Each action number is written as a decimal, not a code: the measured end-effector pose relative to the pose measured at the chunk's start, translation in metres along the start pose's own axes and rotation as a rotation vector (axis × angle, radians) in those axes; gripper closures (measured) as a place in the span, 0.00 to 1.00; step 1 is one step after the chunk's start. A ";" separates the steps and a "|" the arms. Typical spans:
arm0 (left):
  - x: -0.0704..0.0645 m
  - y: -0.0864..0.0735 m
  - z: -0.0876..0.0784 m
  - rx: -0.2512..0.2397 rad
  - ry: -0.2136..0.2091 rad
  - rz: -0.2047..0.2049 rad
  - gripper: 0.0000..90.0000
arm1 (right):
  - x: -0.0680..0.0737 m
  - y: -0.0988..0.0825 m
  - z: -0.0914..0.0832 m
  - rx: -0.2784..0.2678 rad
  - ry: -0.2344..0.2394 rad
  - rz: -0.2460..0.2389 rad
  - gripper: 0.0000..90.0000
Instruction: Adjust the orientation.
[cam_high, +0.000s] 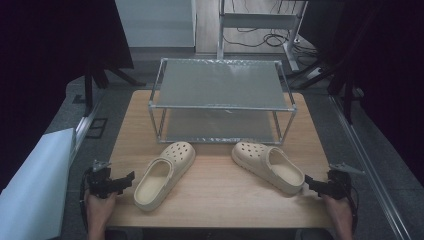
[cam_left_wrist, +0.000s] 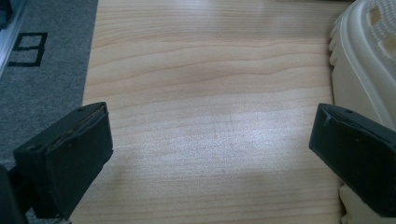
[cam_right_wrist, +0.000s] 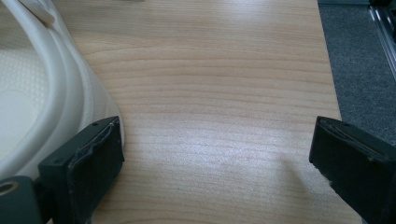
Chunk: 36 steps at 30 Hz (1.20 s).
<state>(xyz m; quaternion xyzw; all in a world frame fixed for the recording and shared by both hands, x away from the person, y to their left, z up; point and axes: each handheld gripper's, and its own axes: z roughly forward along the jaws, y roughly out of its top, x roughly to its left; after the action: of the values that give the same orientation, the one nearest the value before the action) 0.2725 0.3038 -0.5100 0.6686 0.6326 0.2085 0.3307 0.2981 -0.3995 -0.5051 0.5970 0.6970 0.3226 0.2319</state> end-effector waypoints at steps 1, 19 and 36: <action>0.000 0.000 0.000 0.003 0.000 0.002 0.00 | 0.000 0.000 0.000 0.001 0.000 -0.003 0.03; -0.006 0.002 0.003 0.039 0.003 0.030 0.00 | 0.000 0.000 -0.001 -0.010 0.006 -0.016 0.05; -0.027 -0.002 0.001 0.086 -0.052 0.105 0.01 | -0.004 0.000 -0.005 -0.026 -0.016 0.004 0.06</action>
<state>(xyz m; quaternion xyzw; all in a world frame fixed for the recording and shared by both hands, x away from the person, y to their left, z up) 0.2689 0.2771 -0.5082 0.7197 0.5961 0.1808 0.3066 0.2955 -0.4044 -0.5022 0.5980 0.6895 0.3273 0.2446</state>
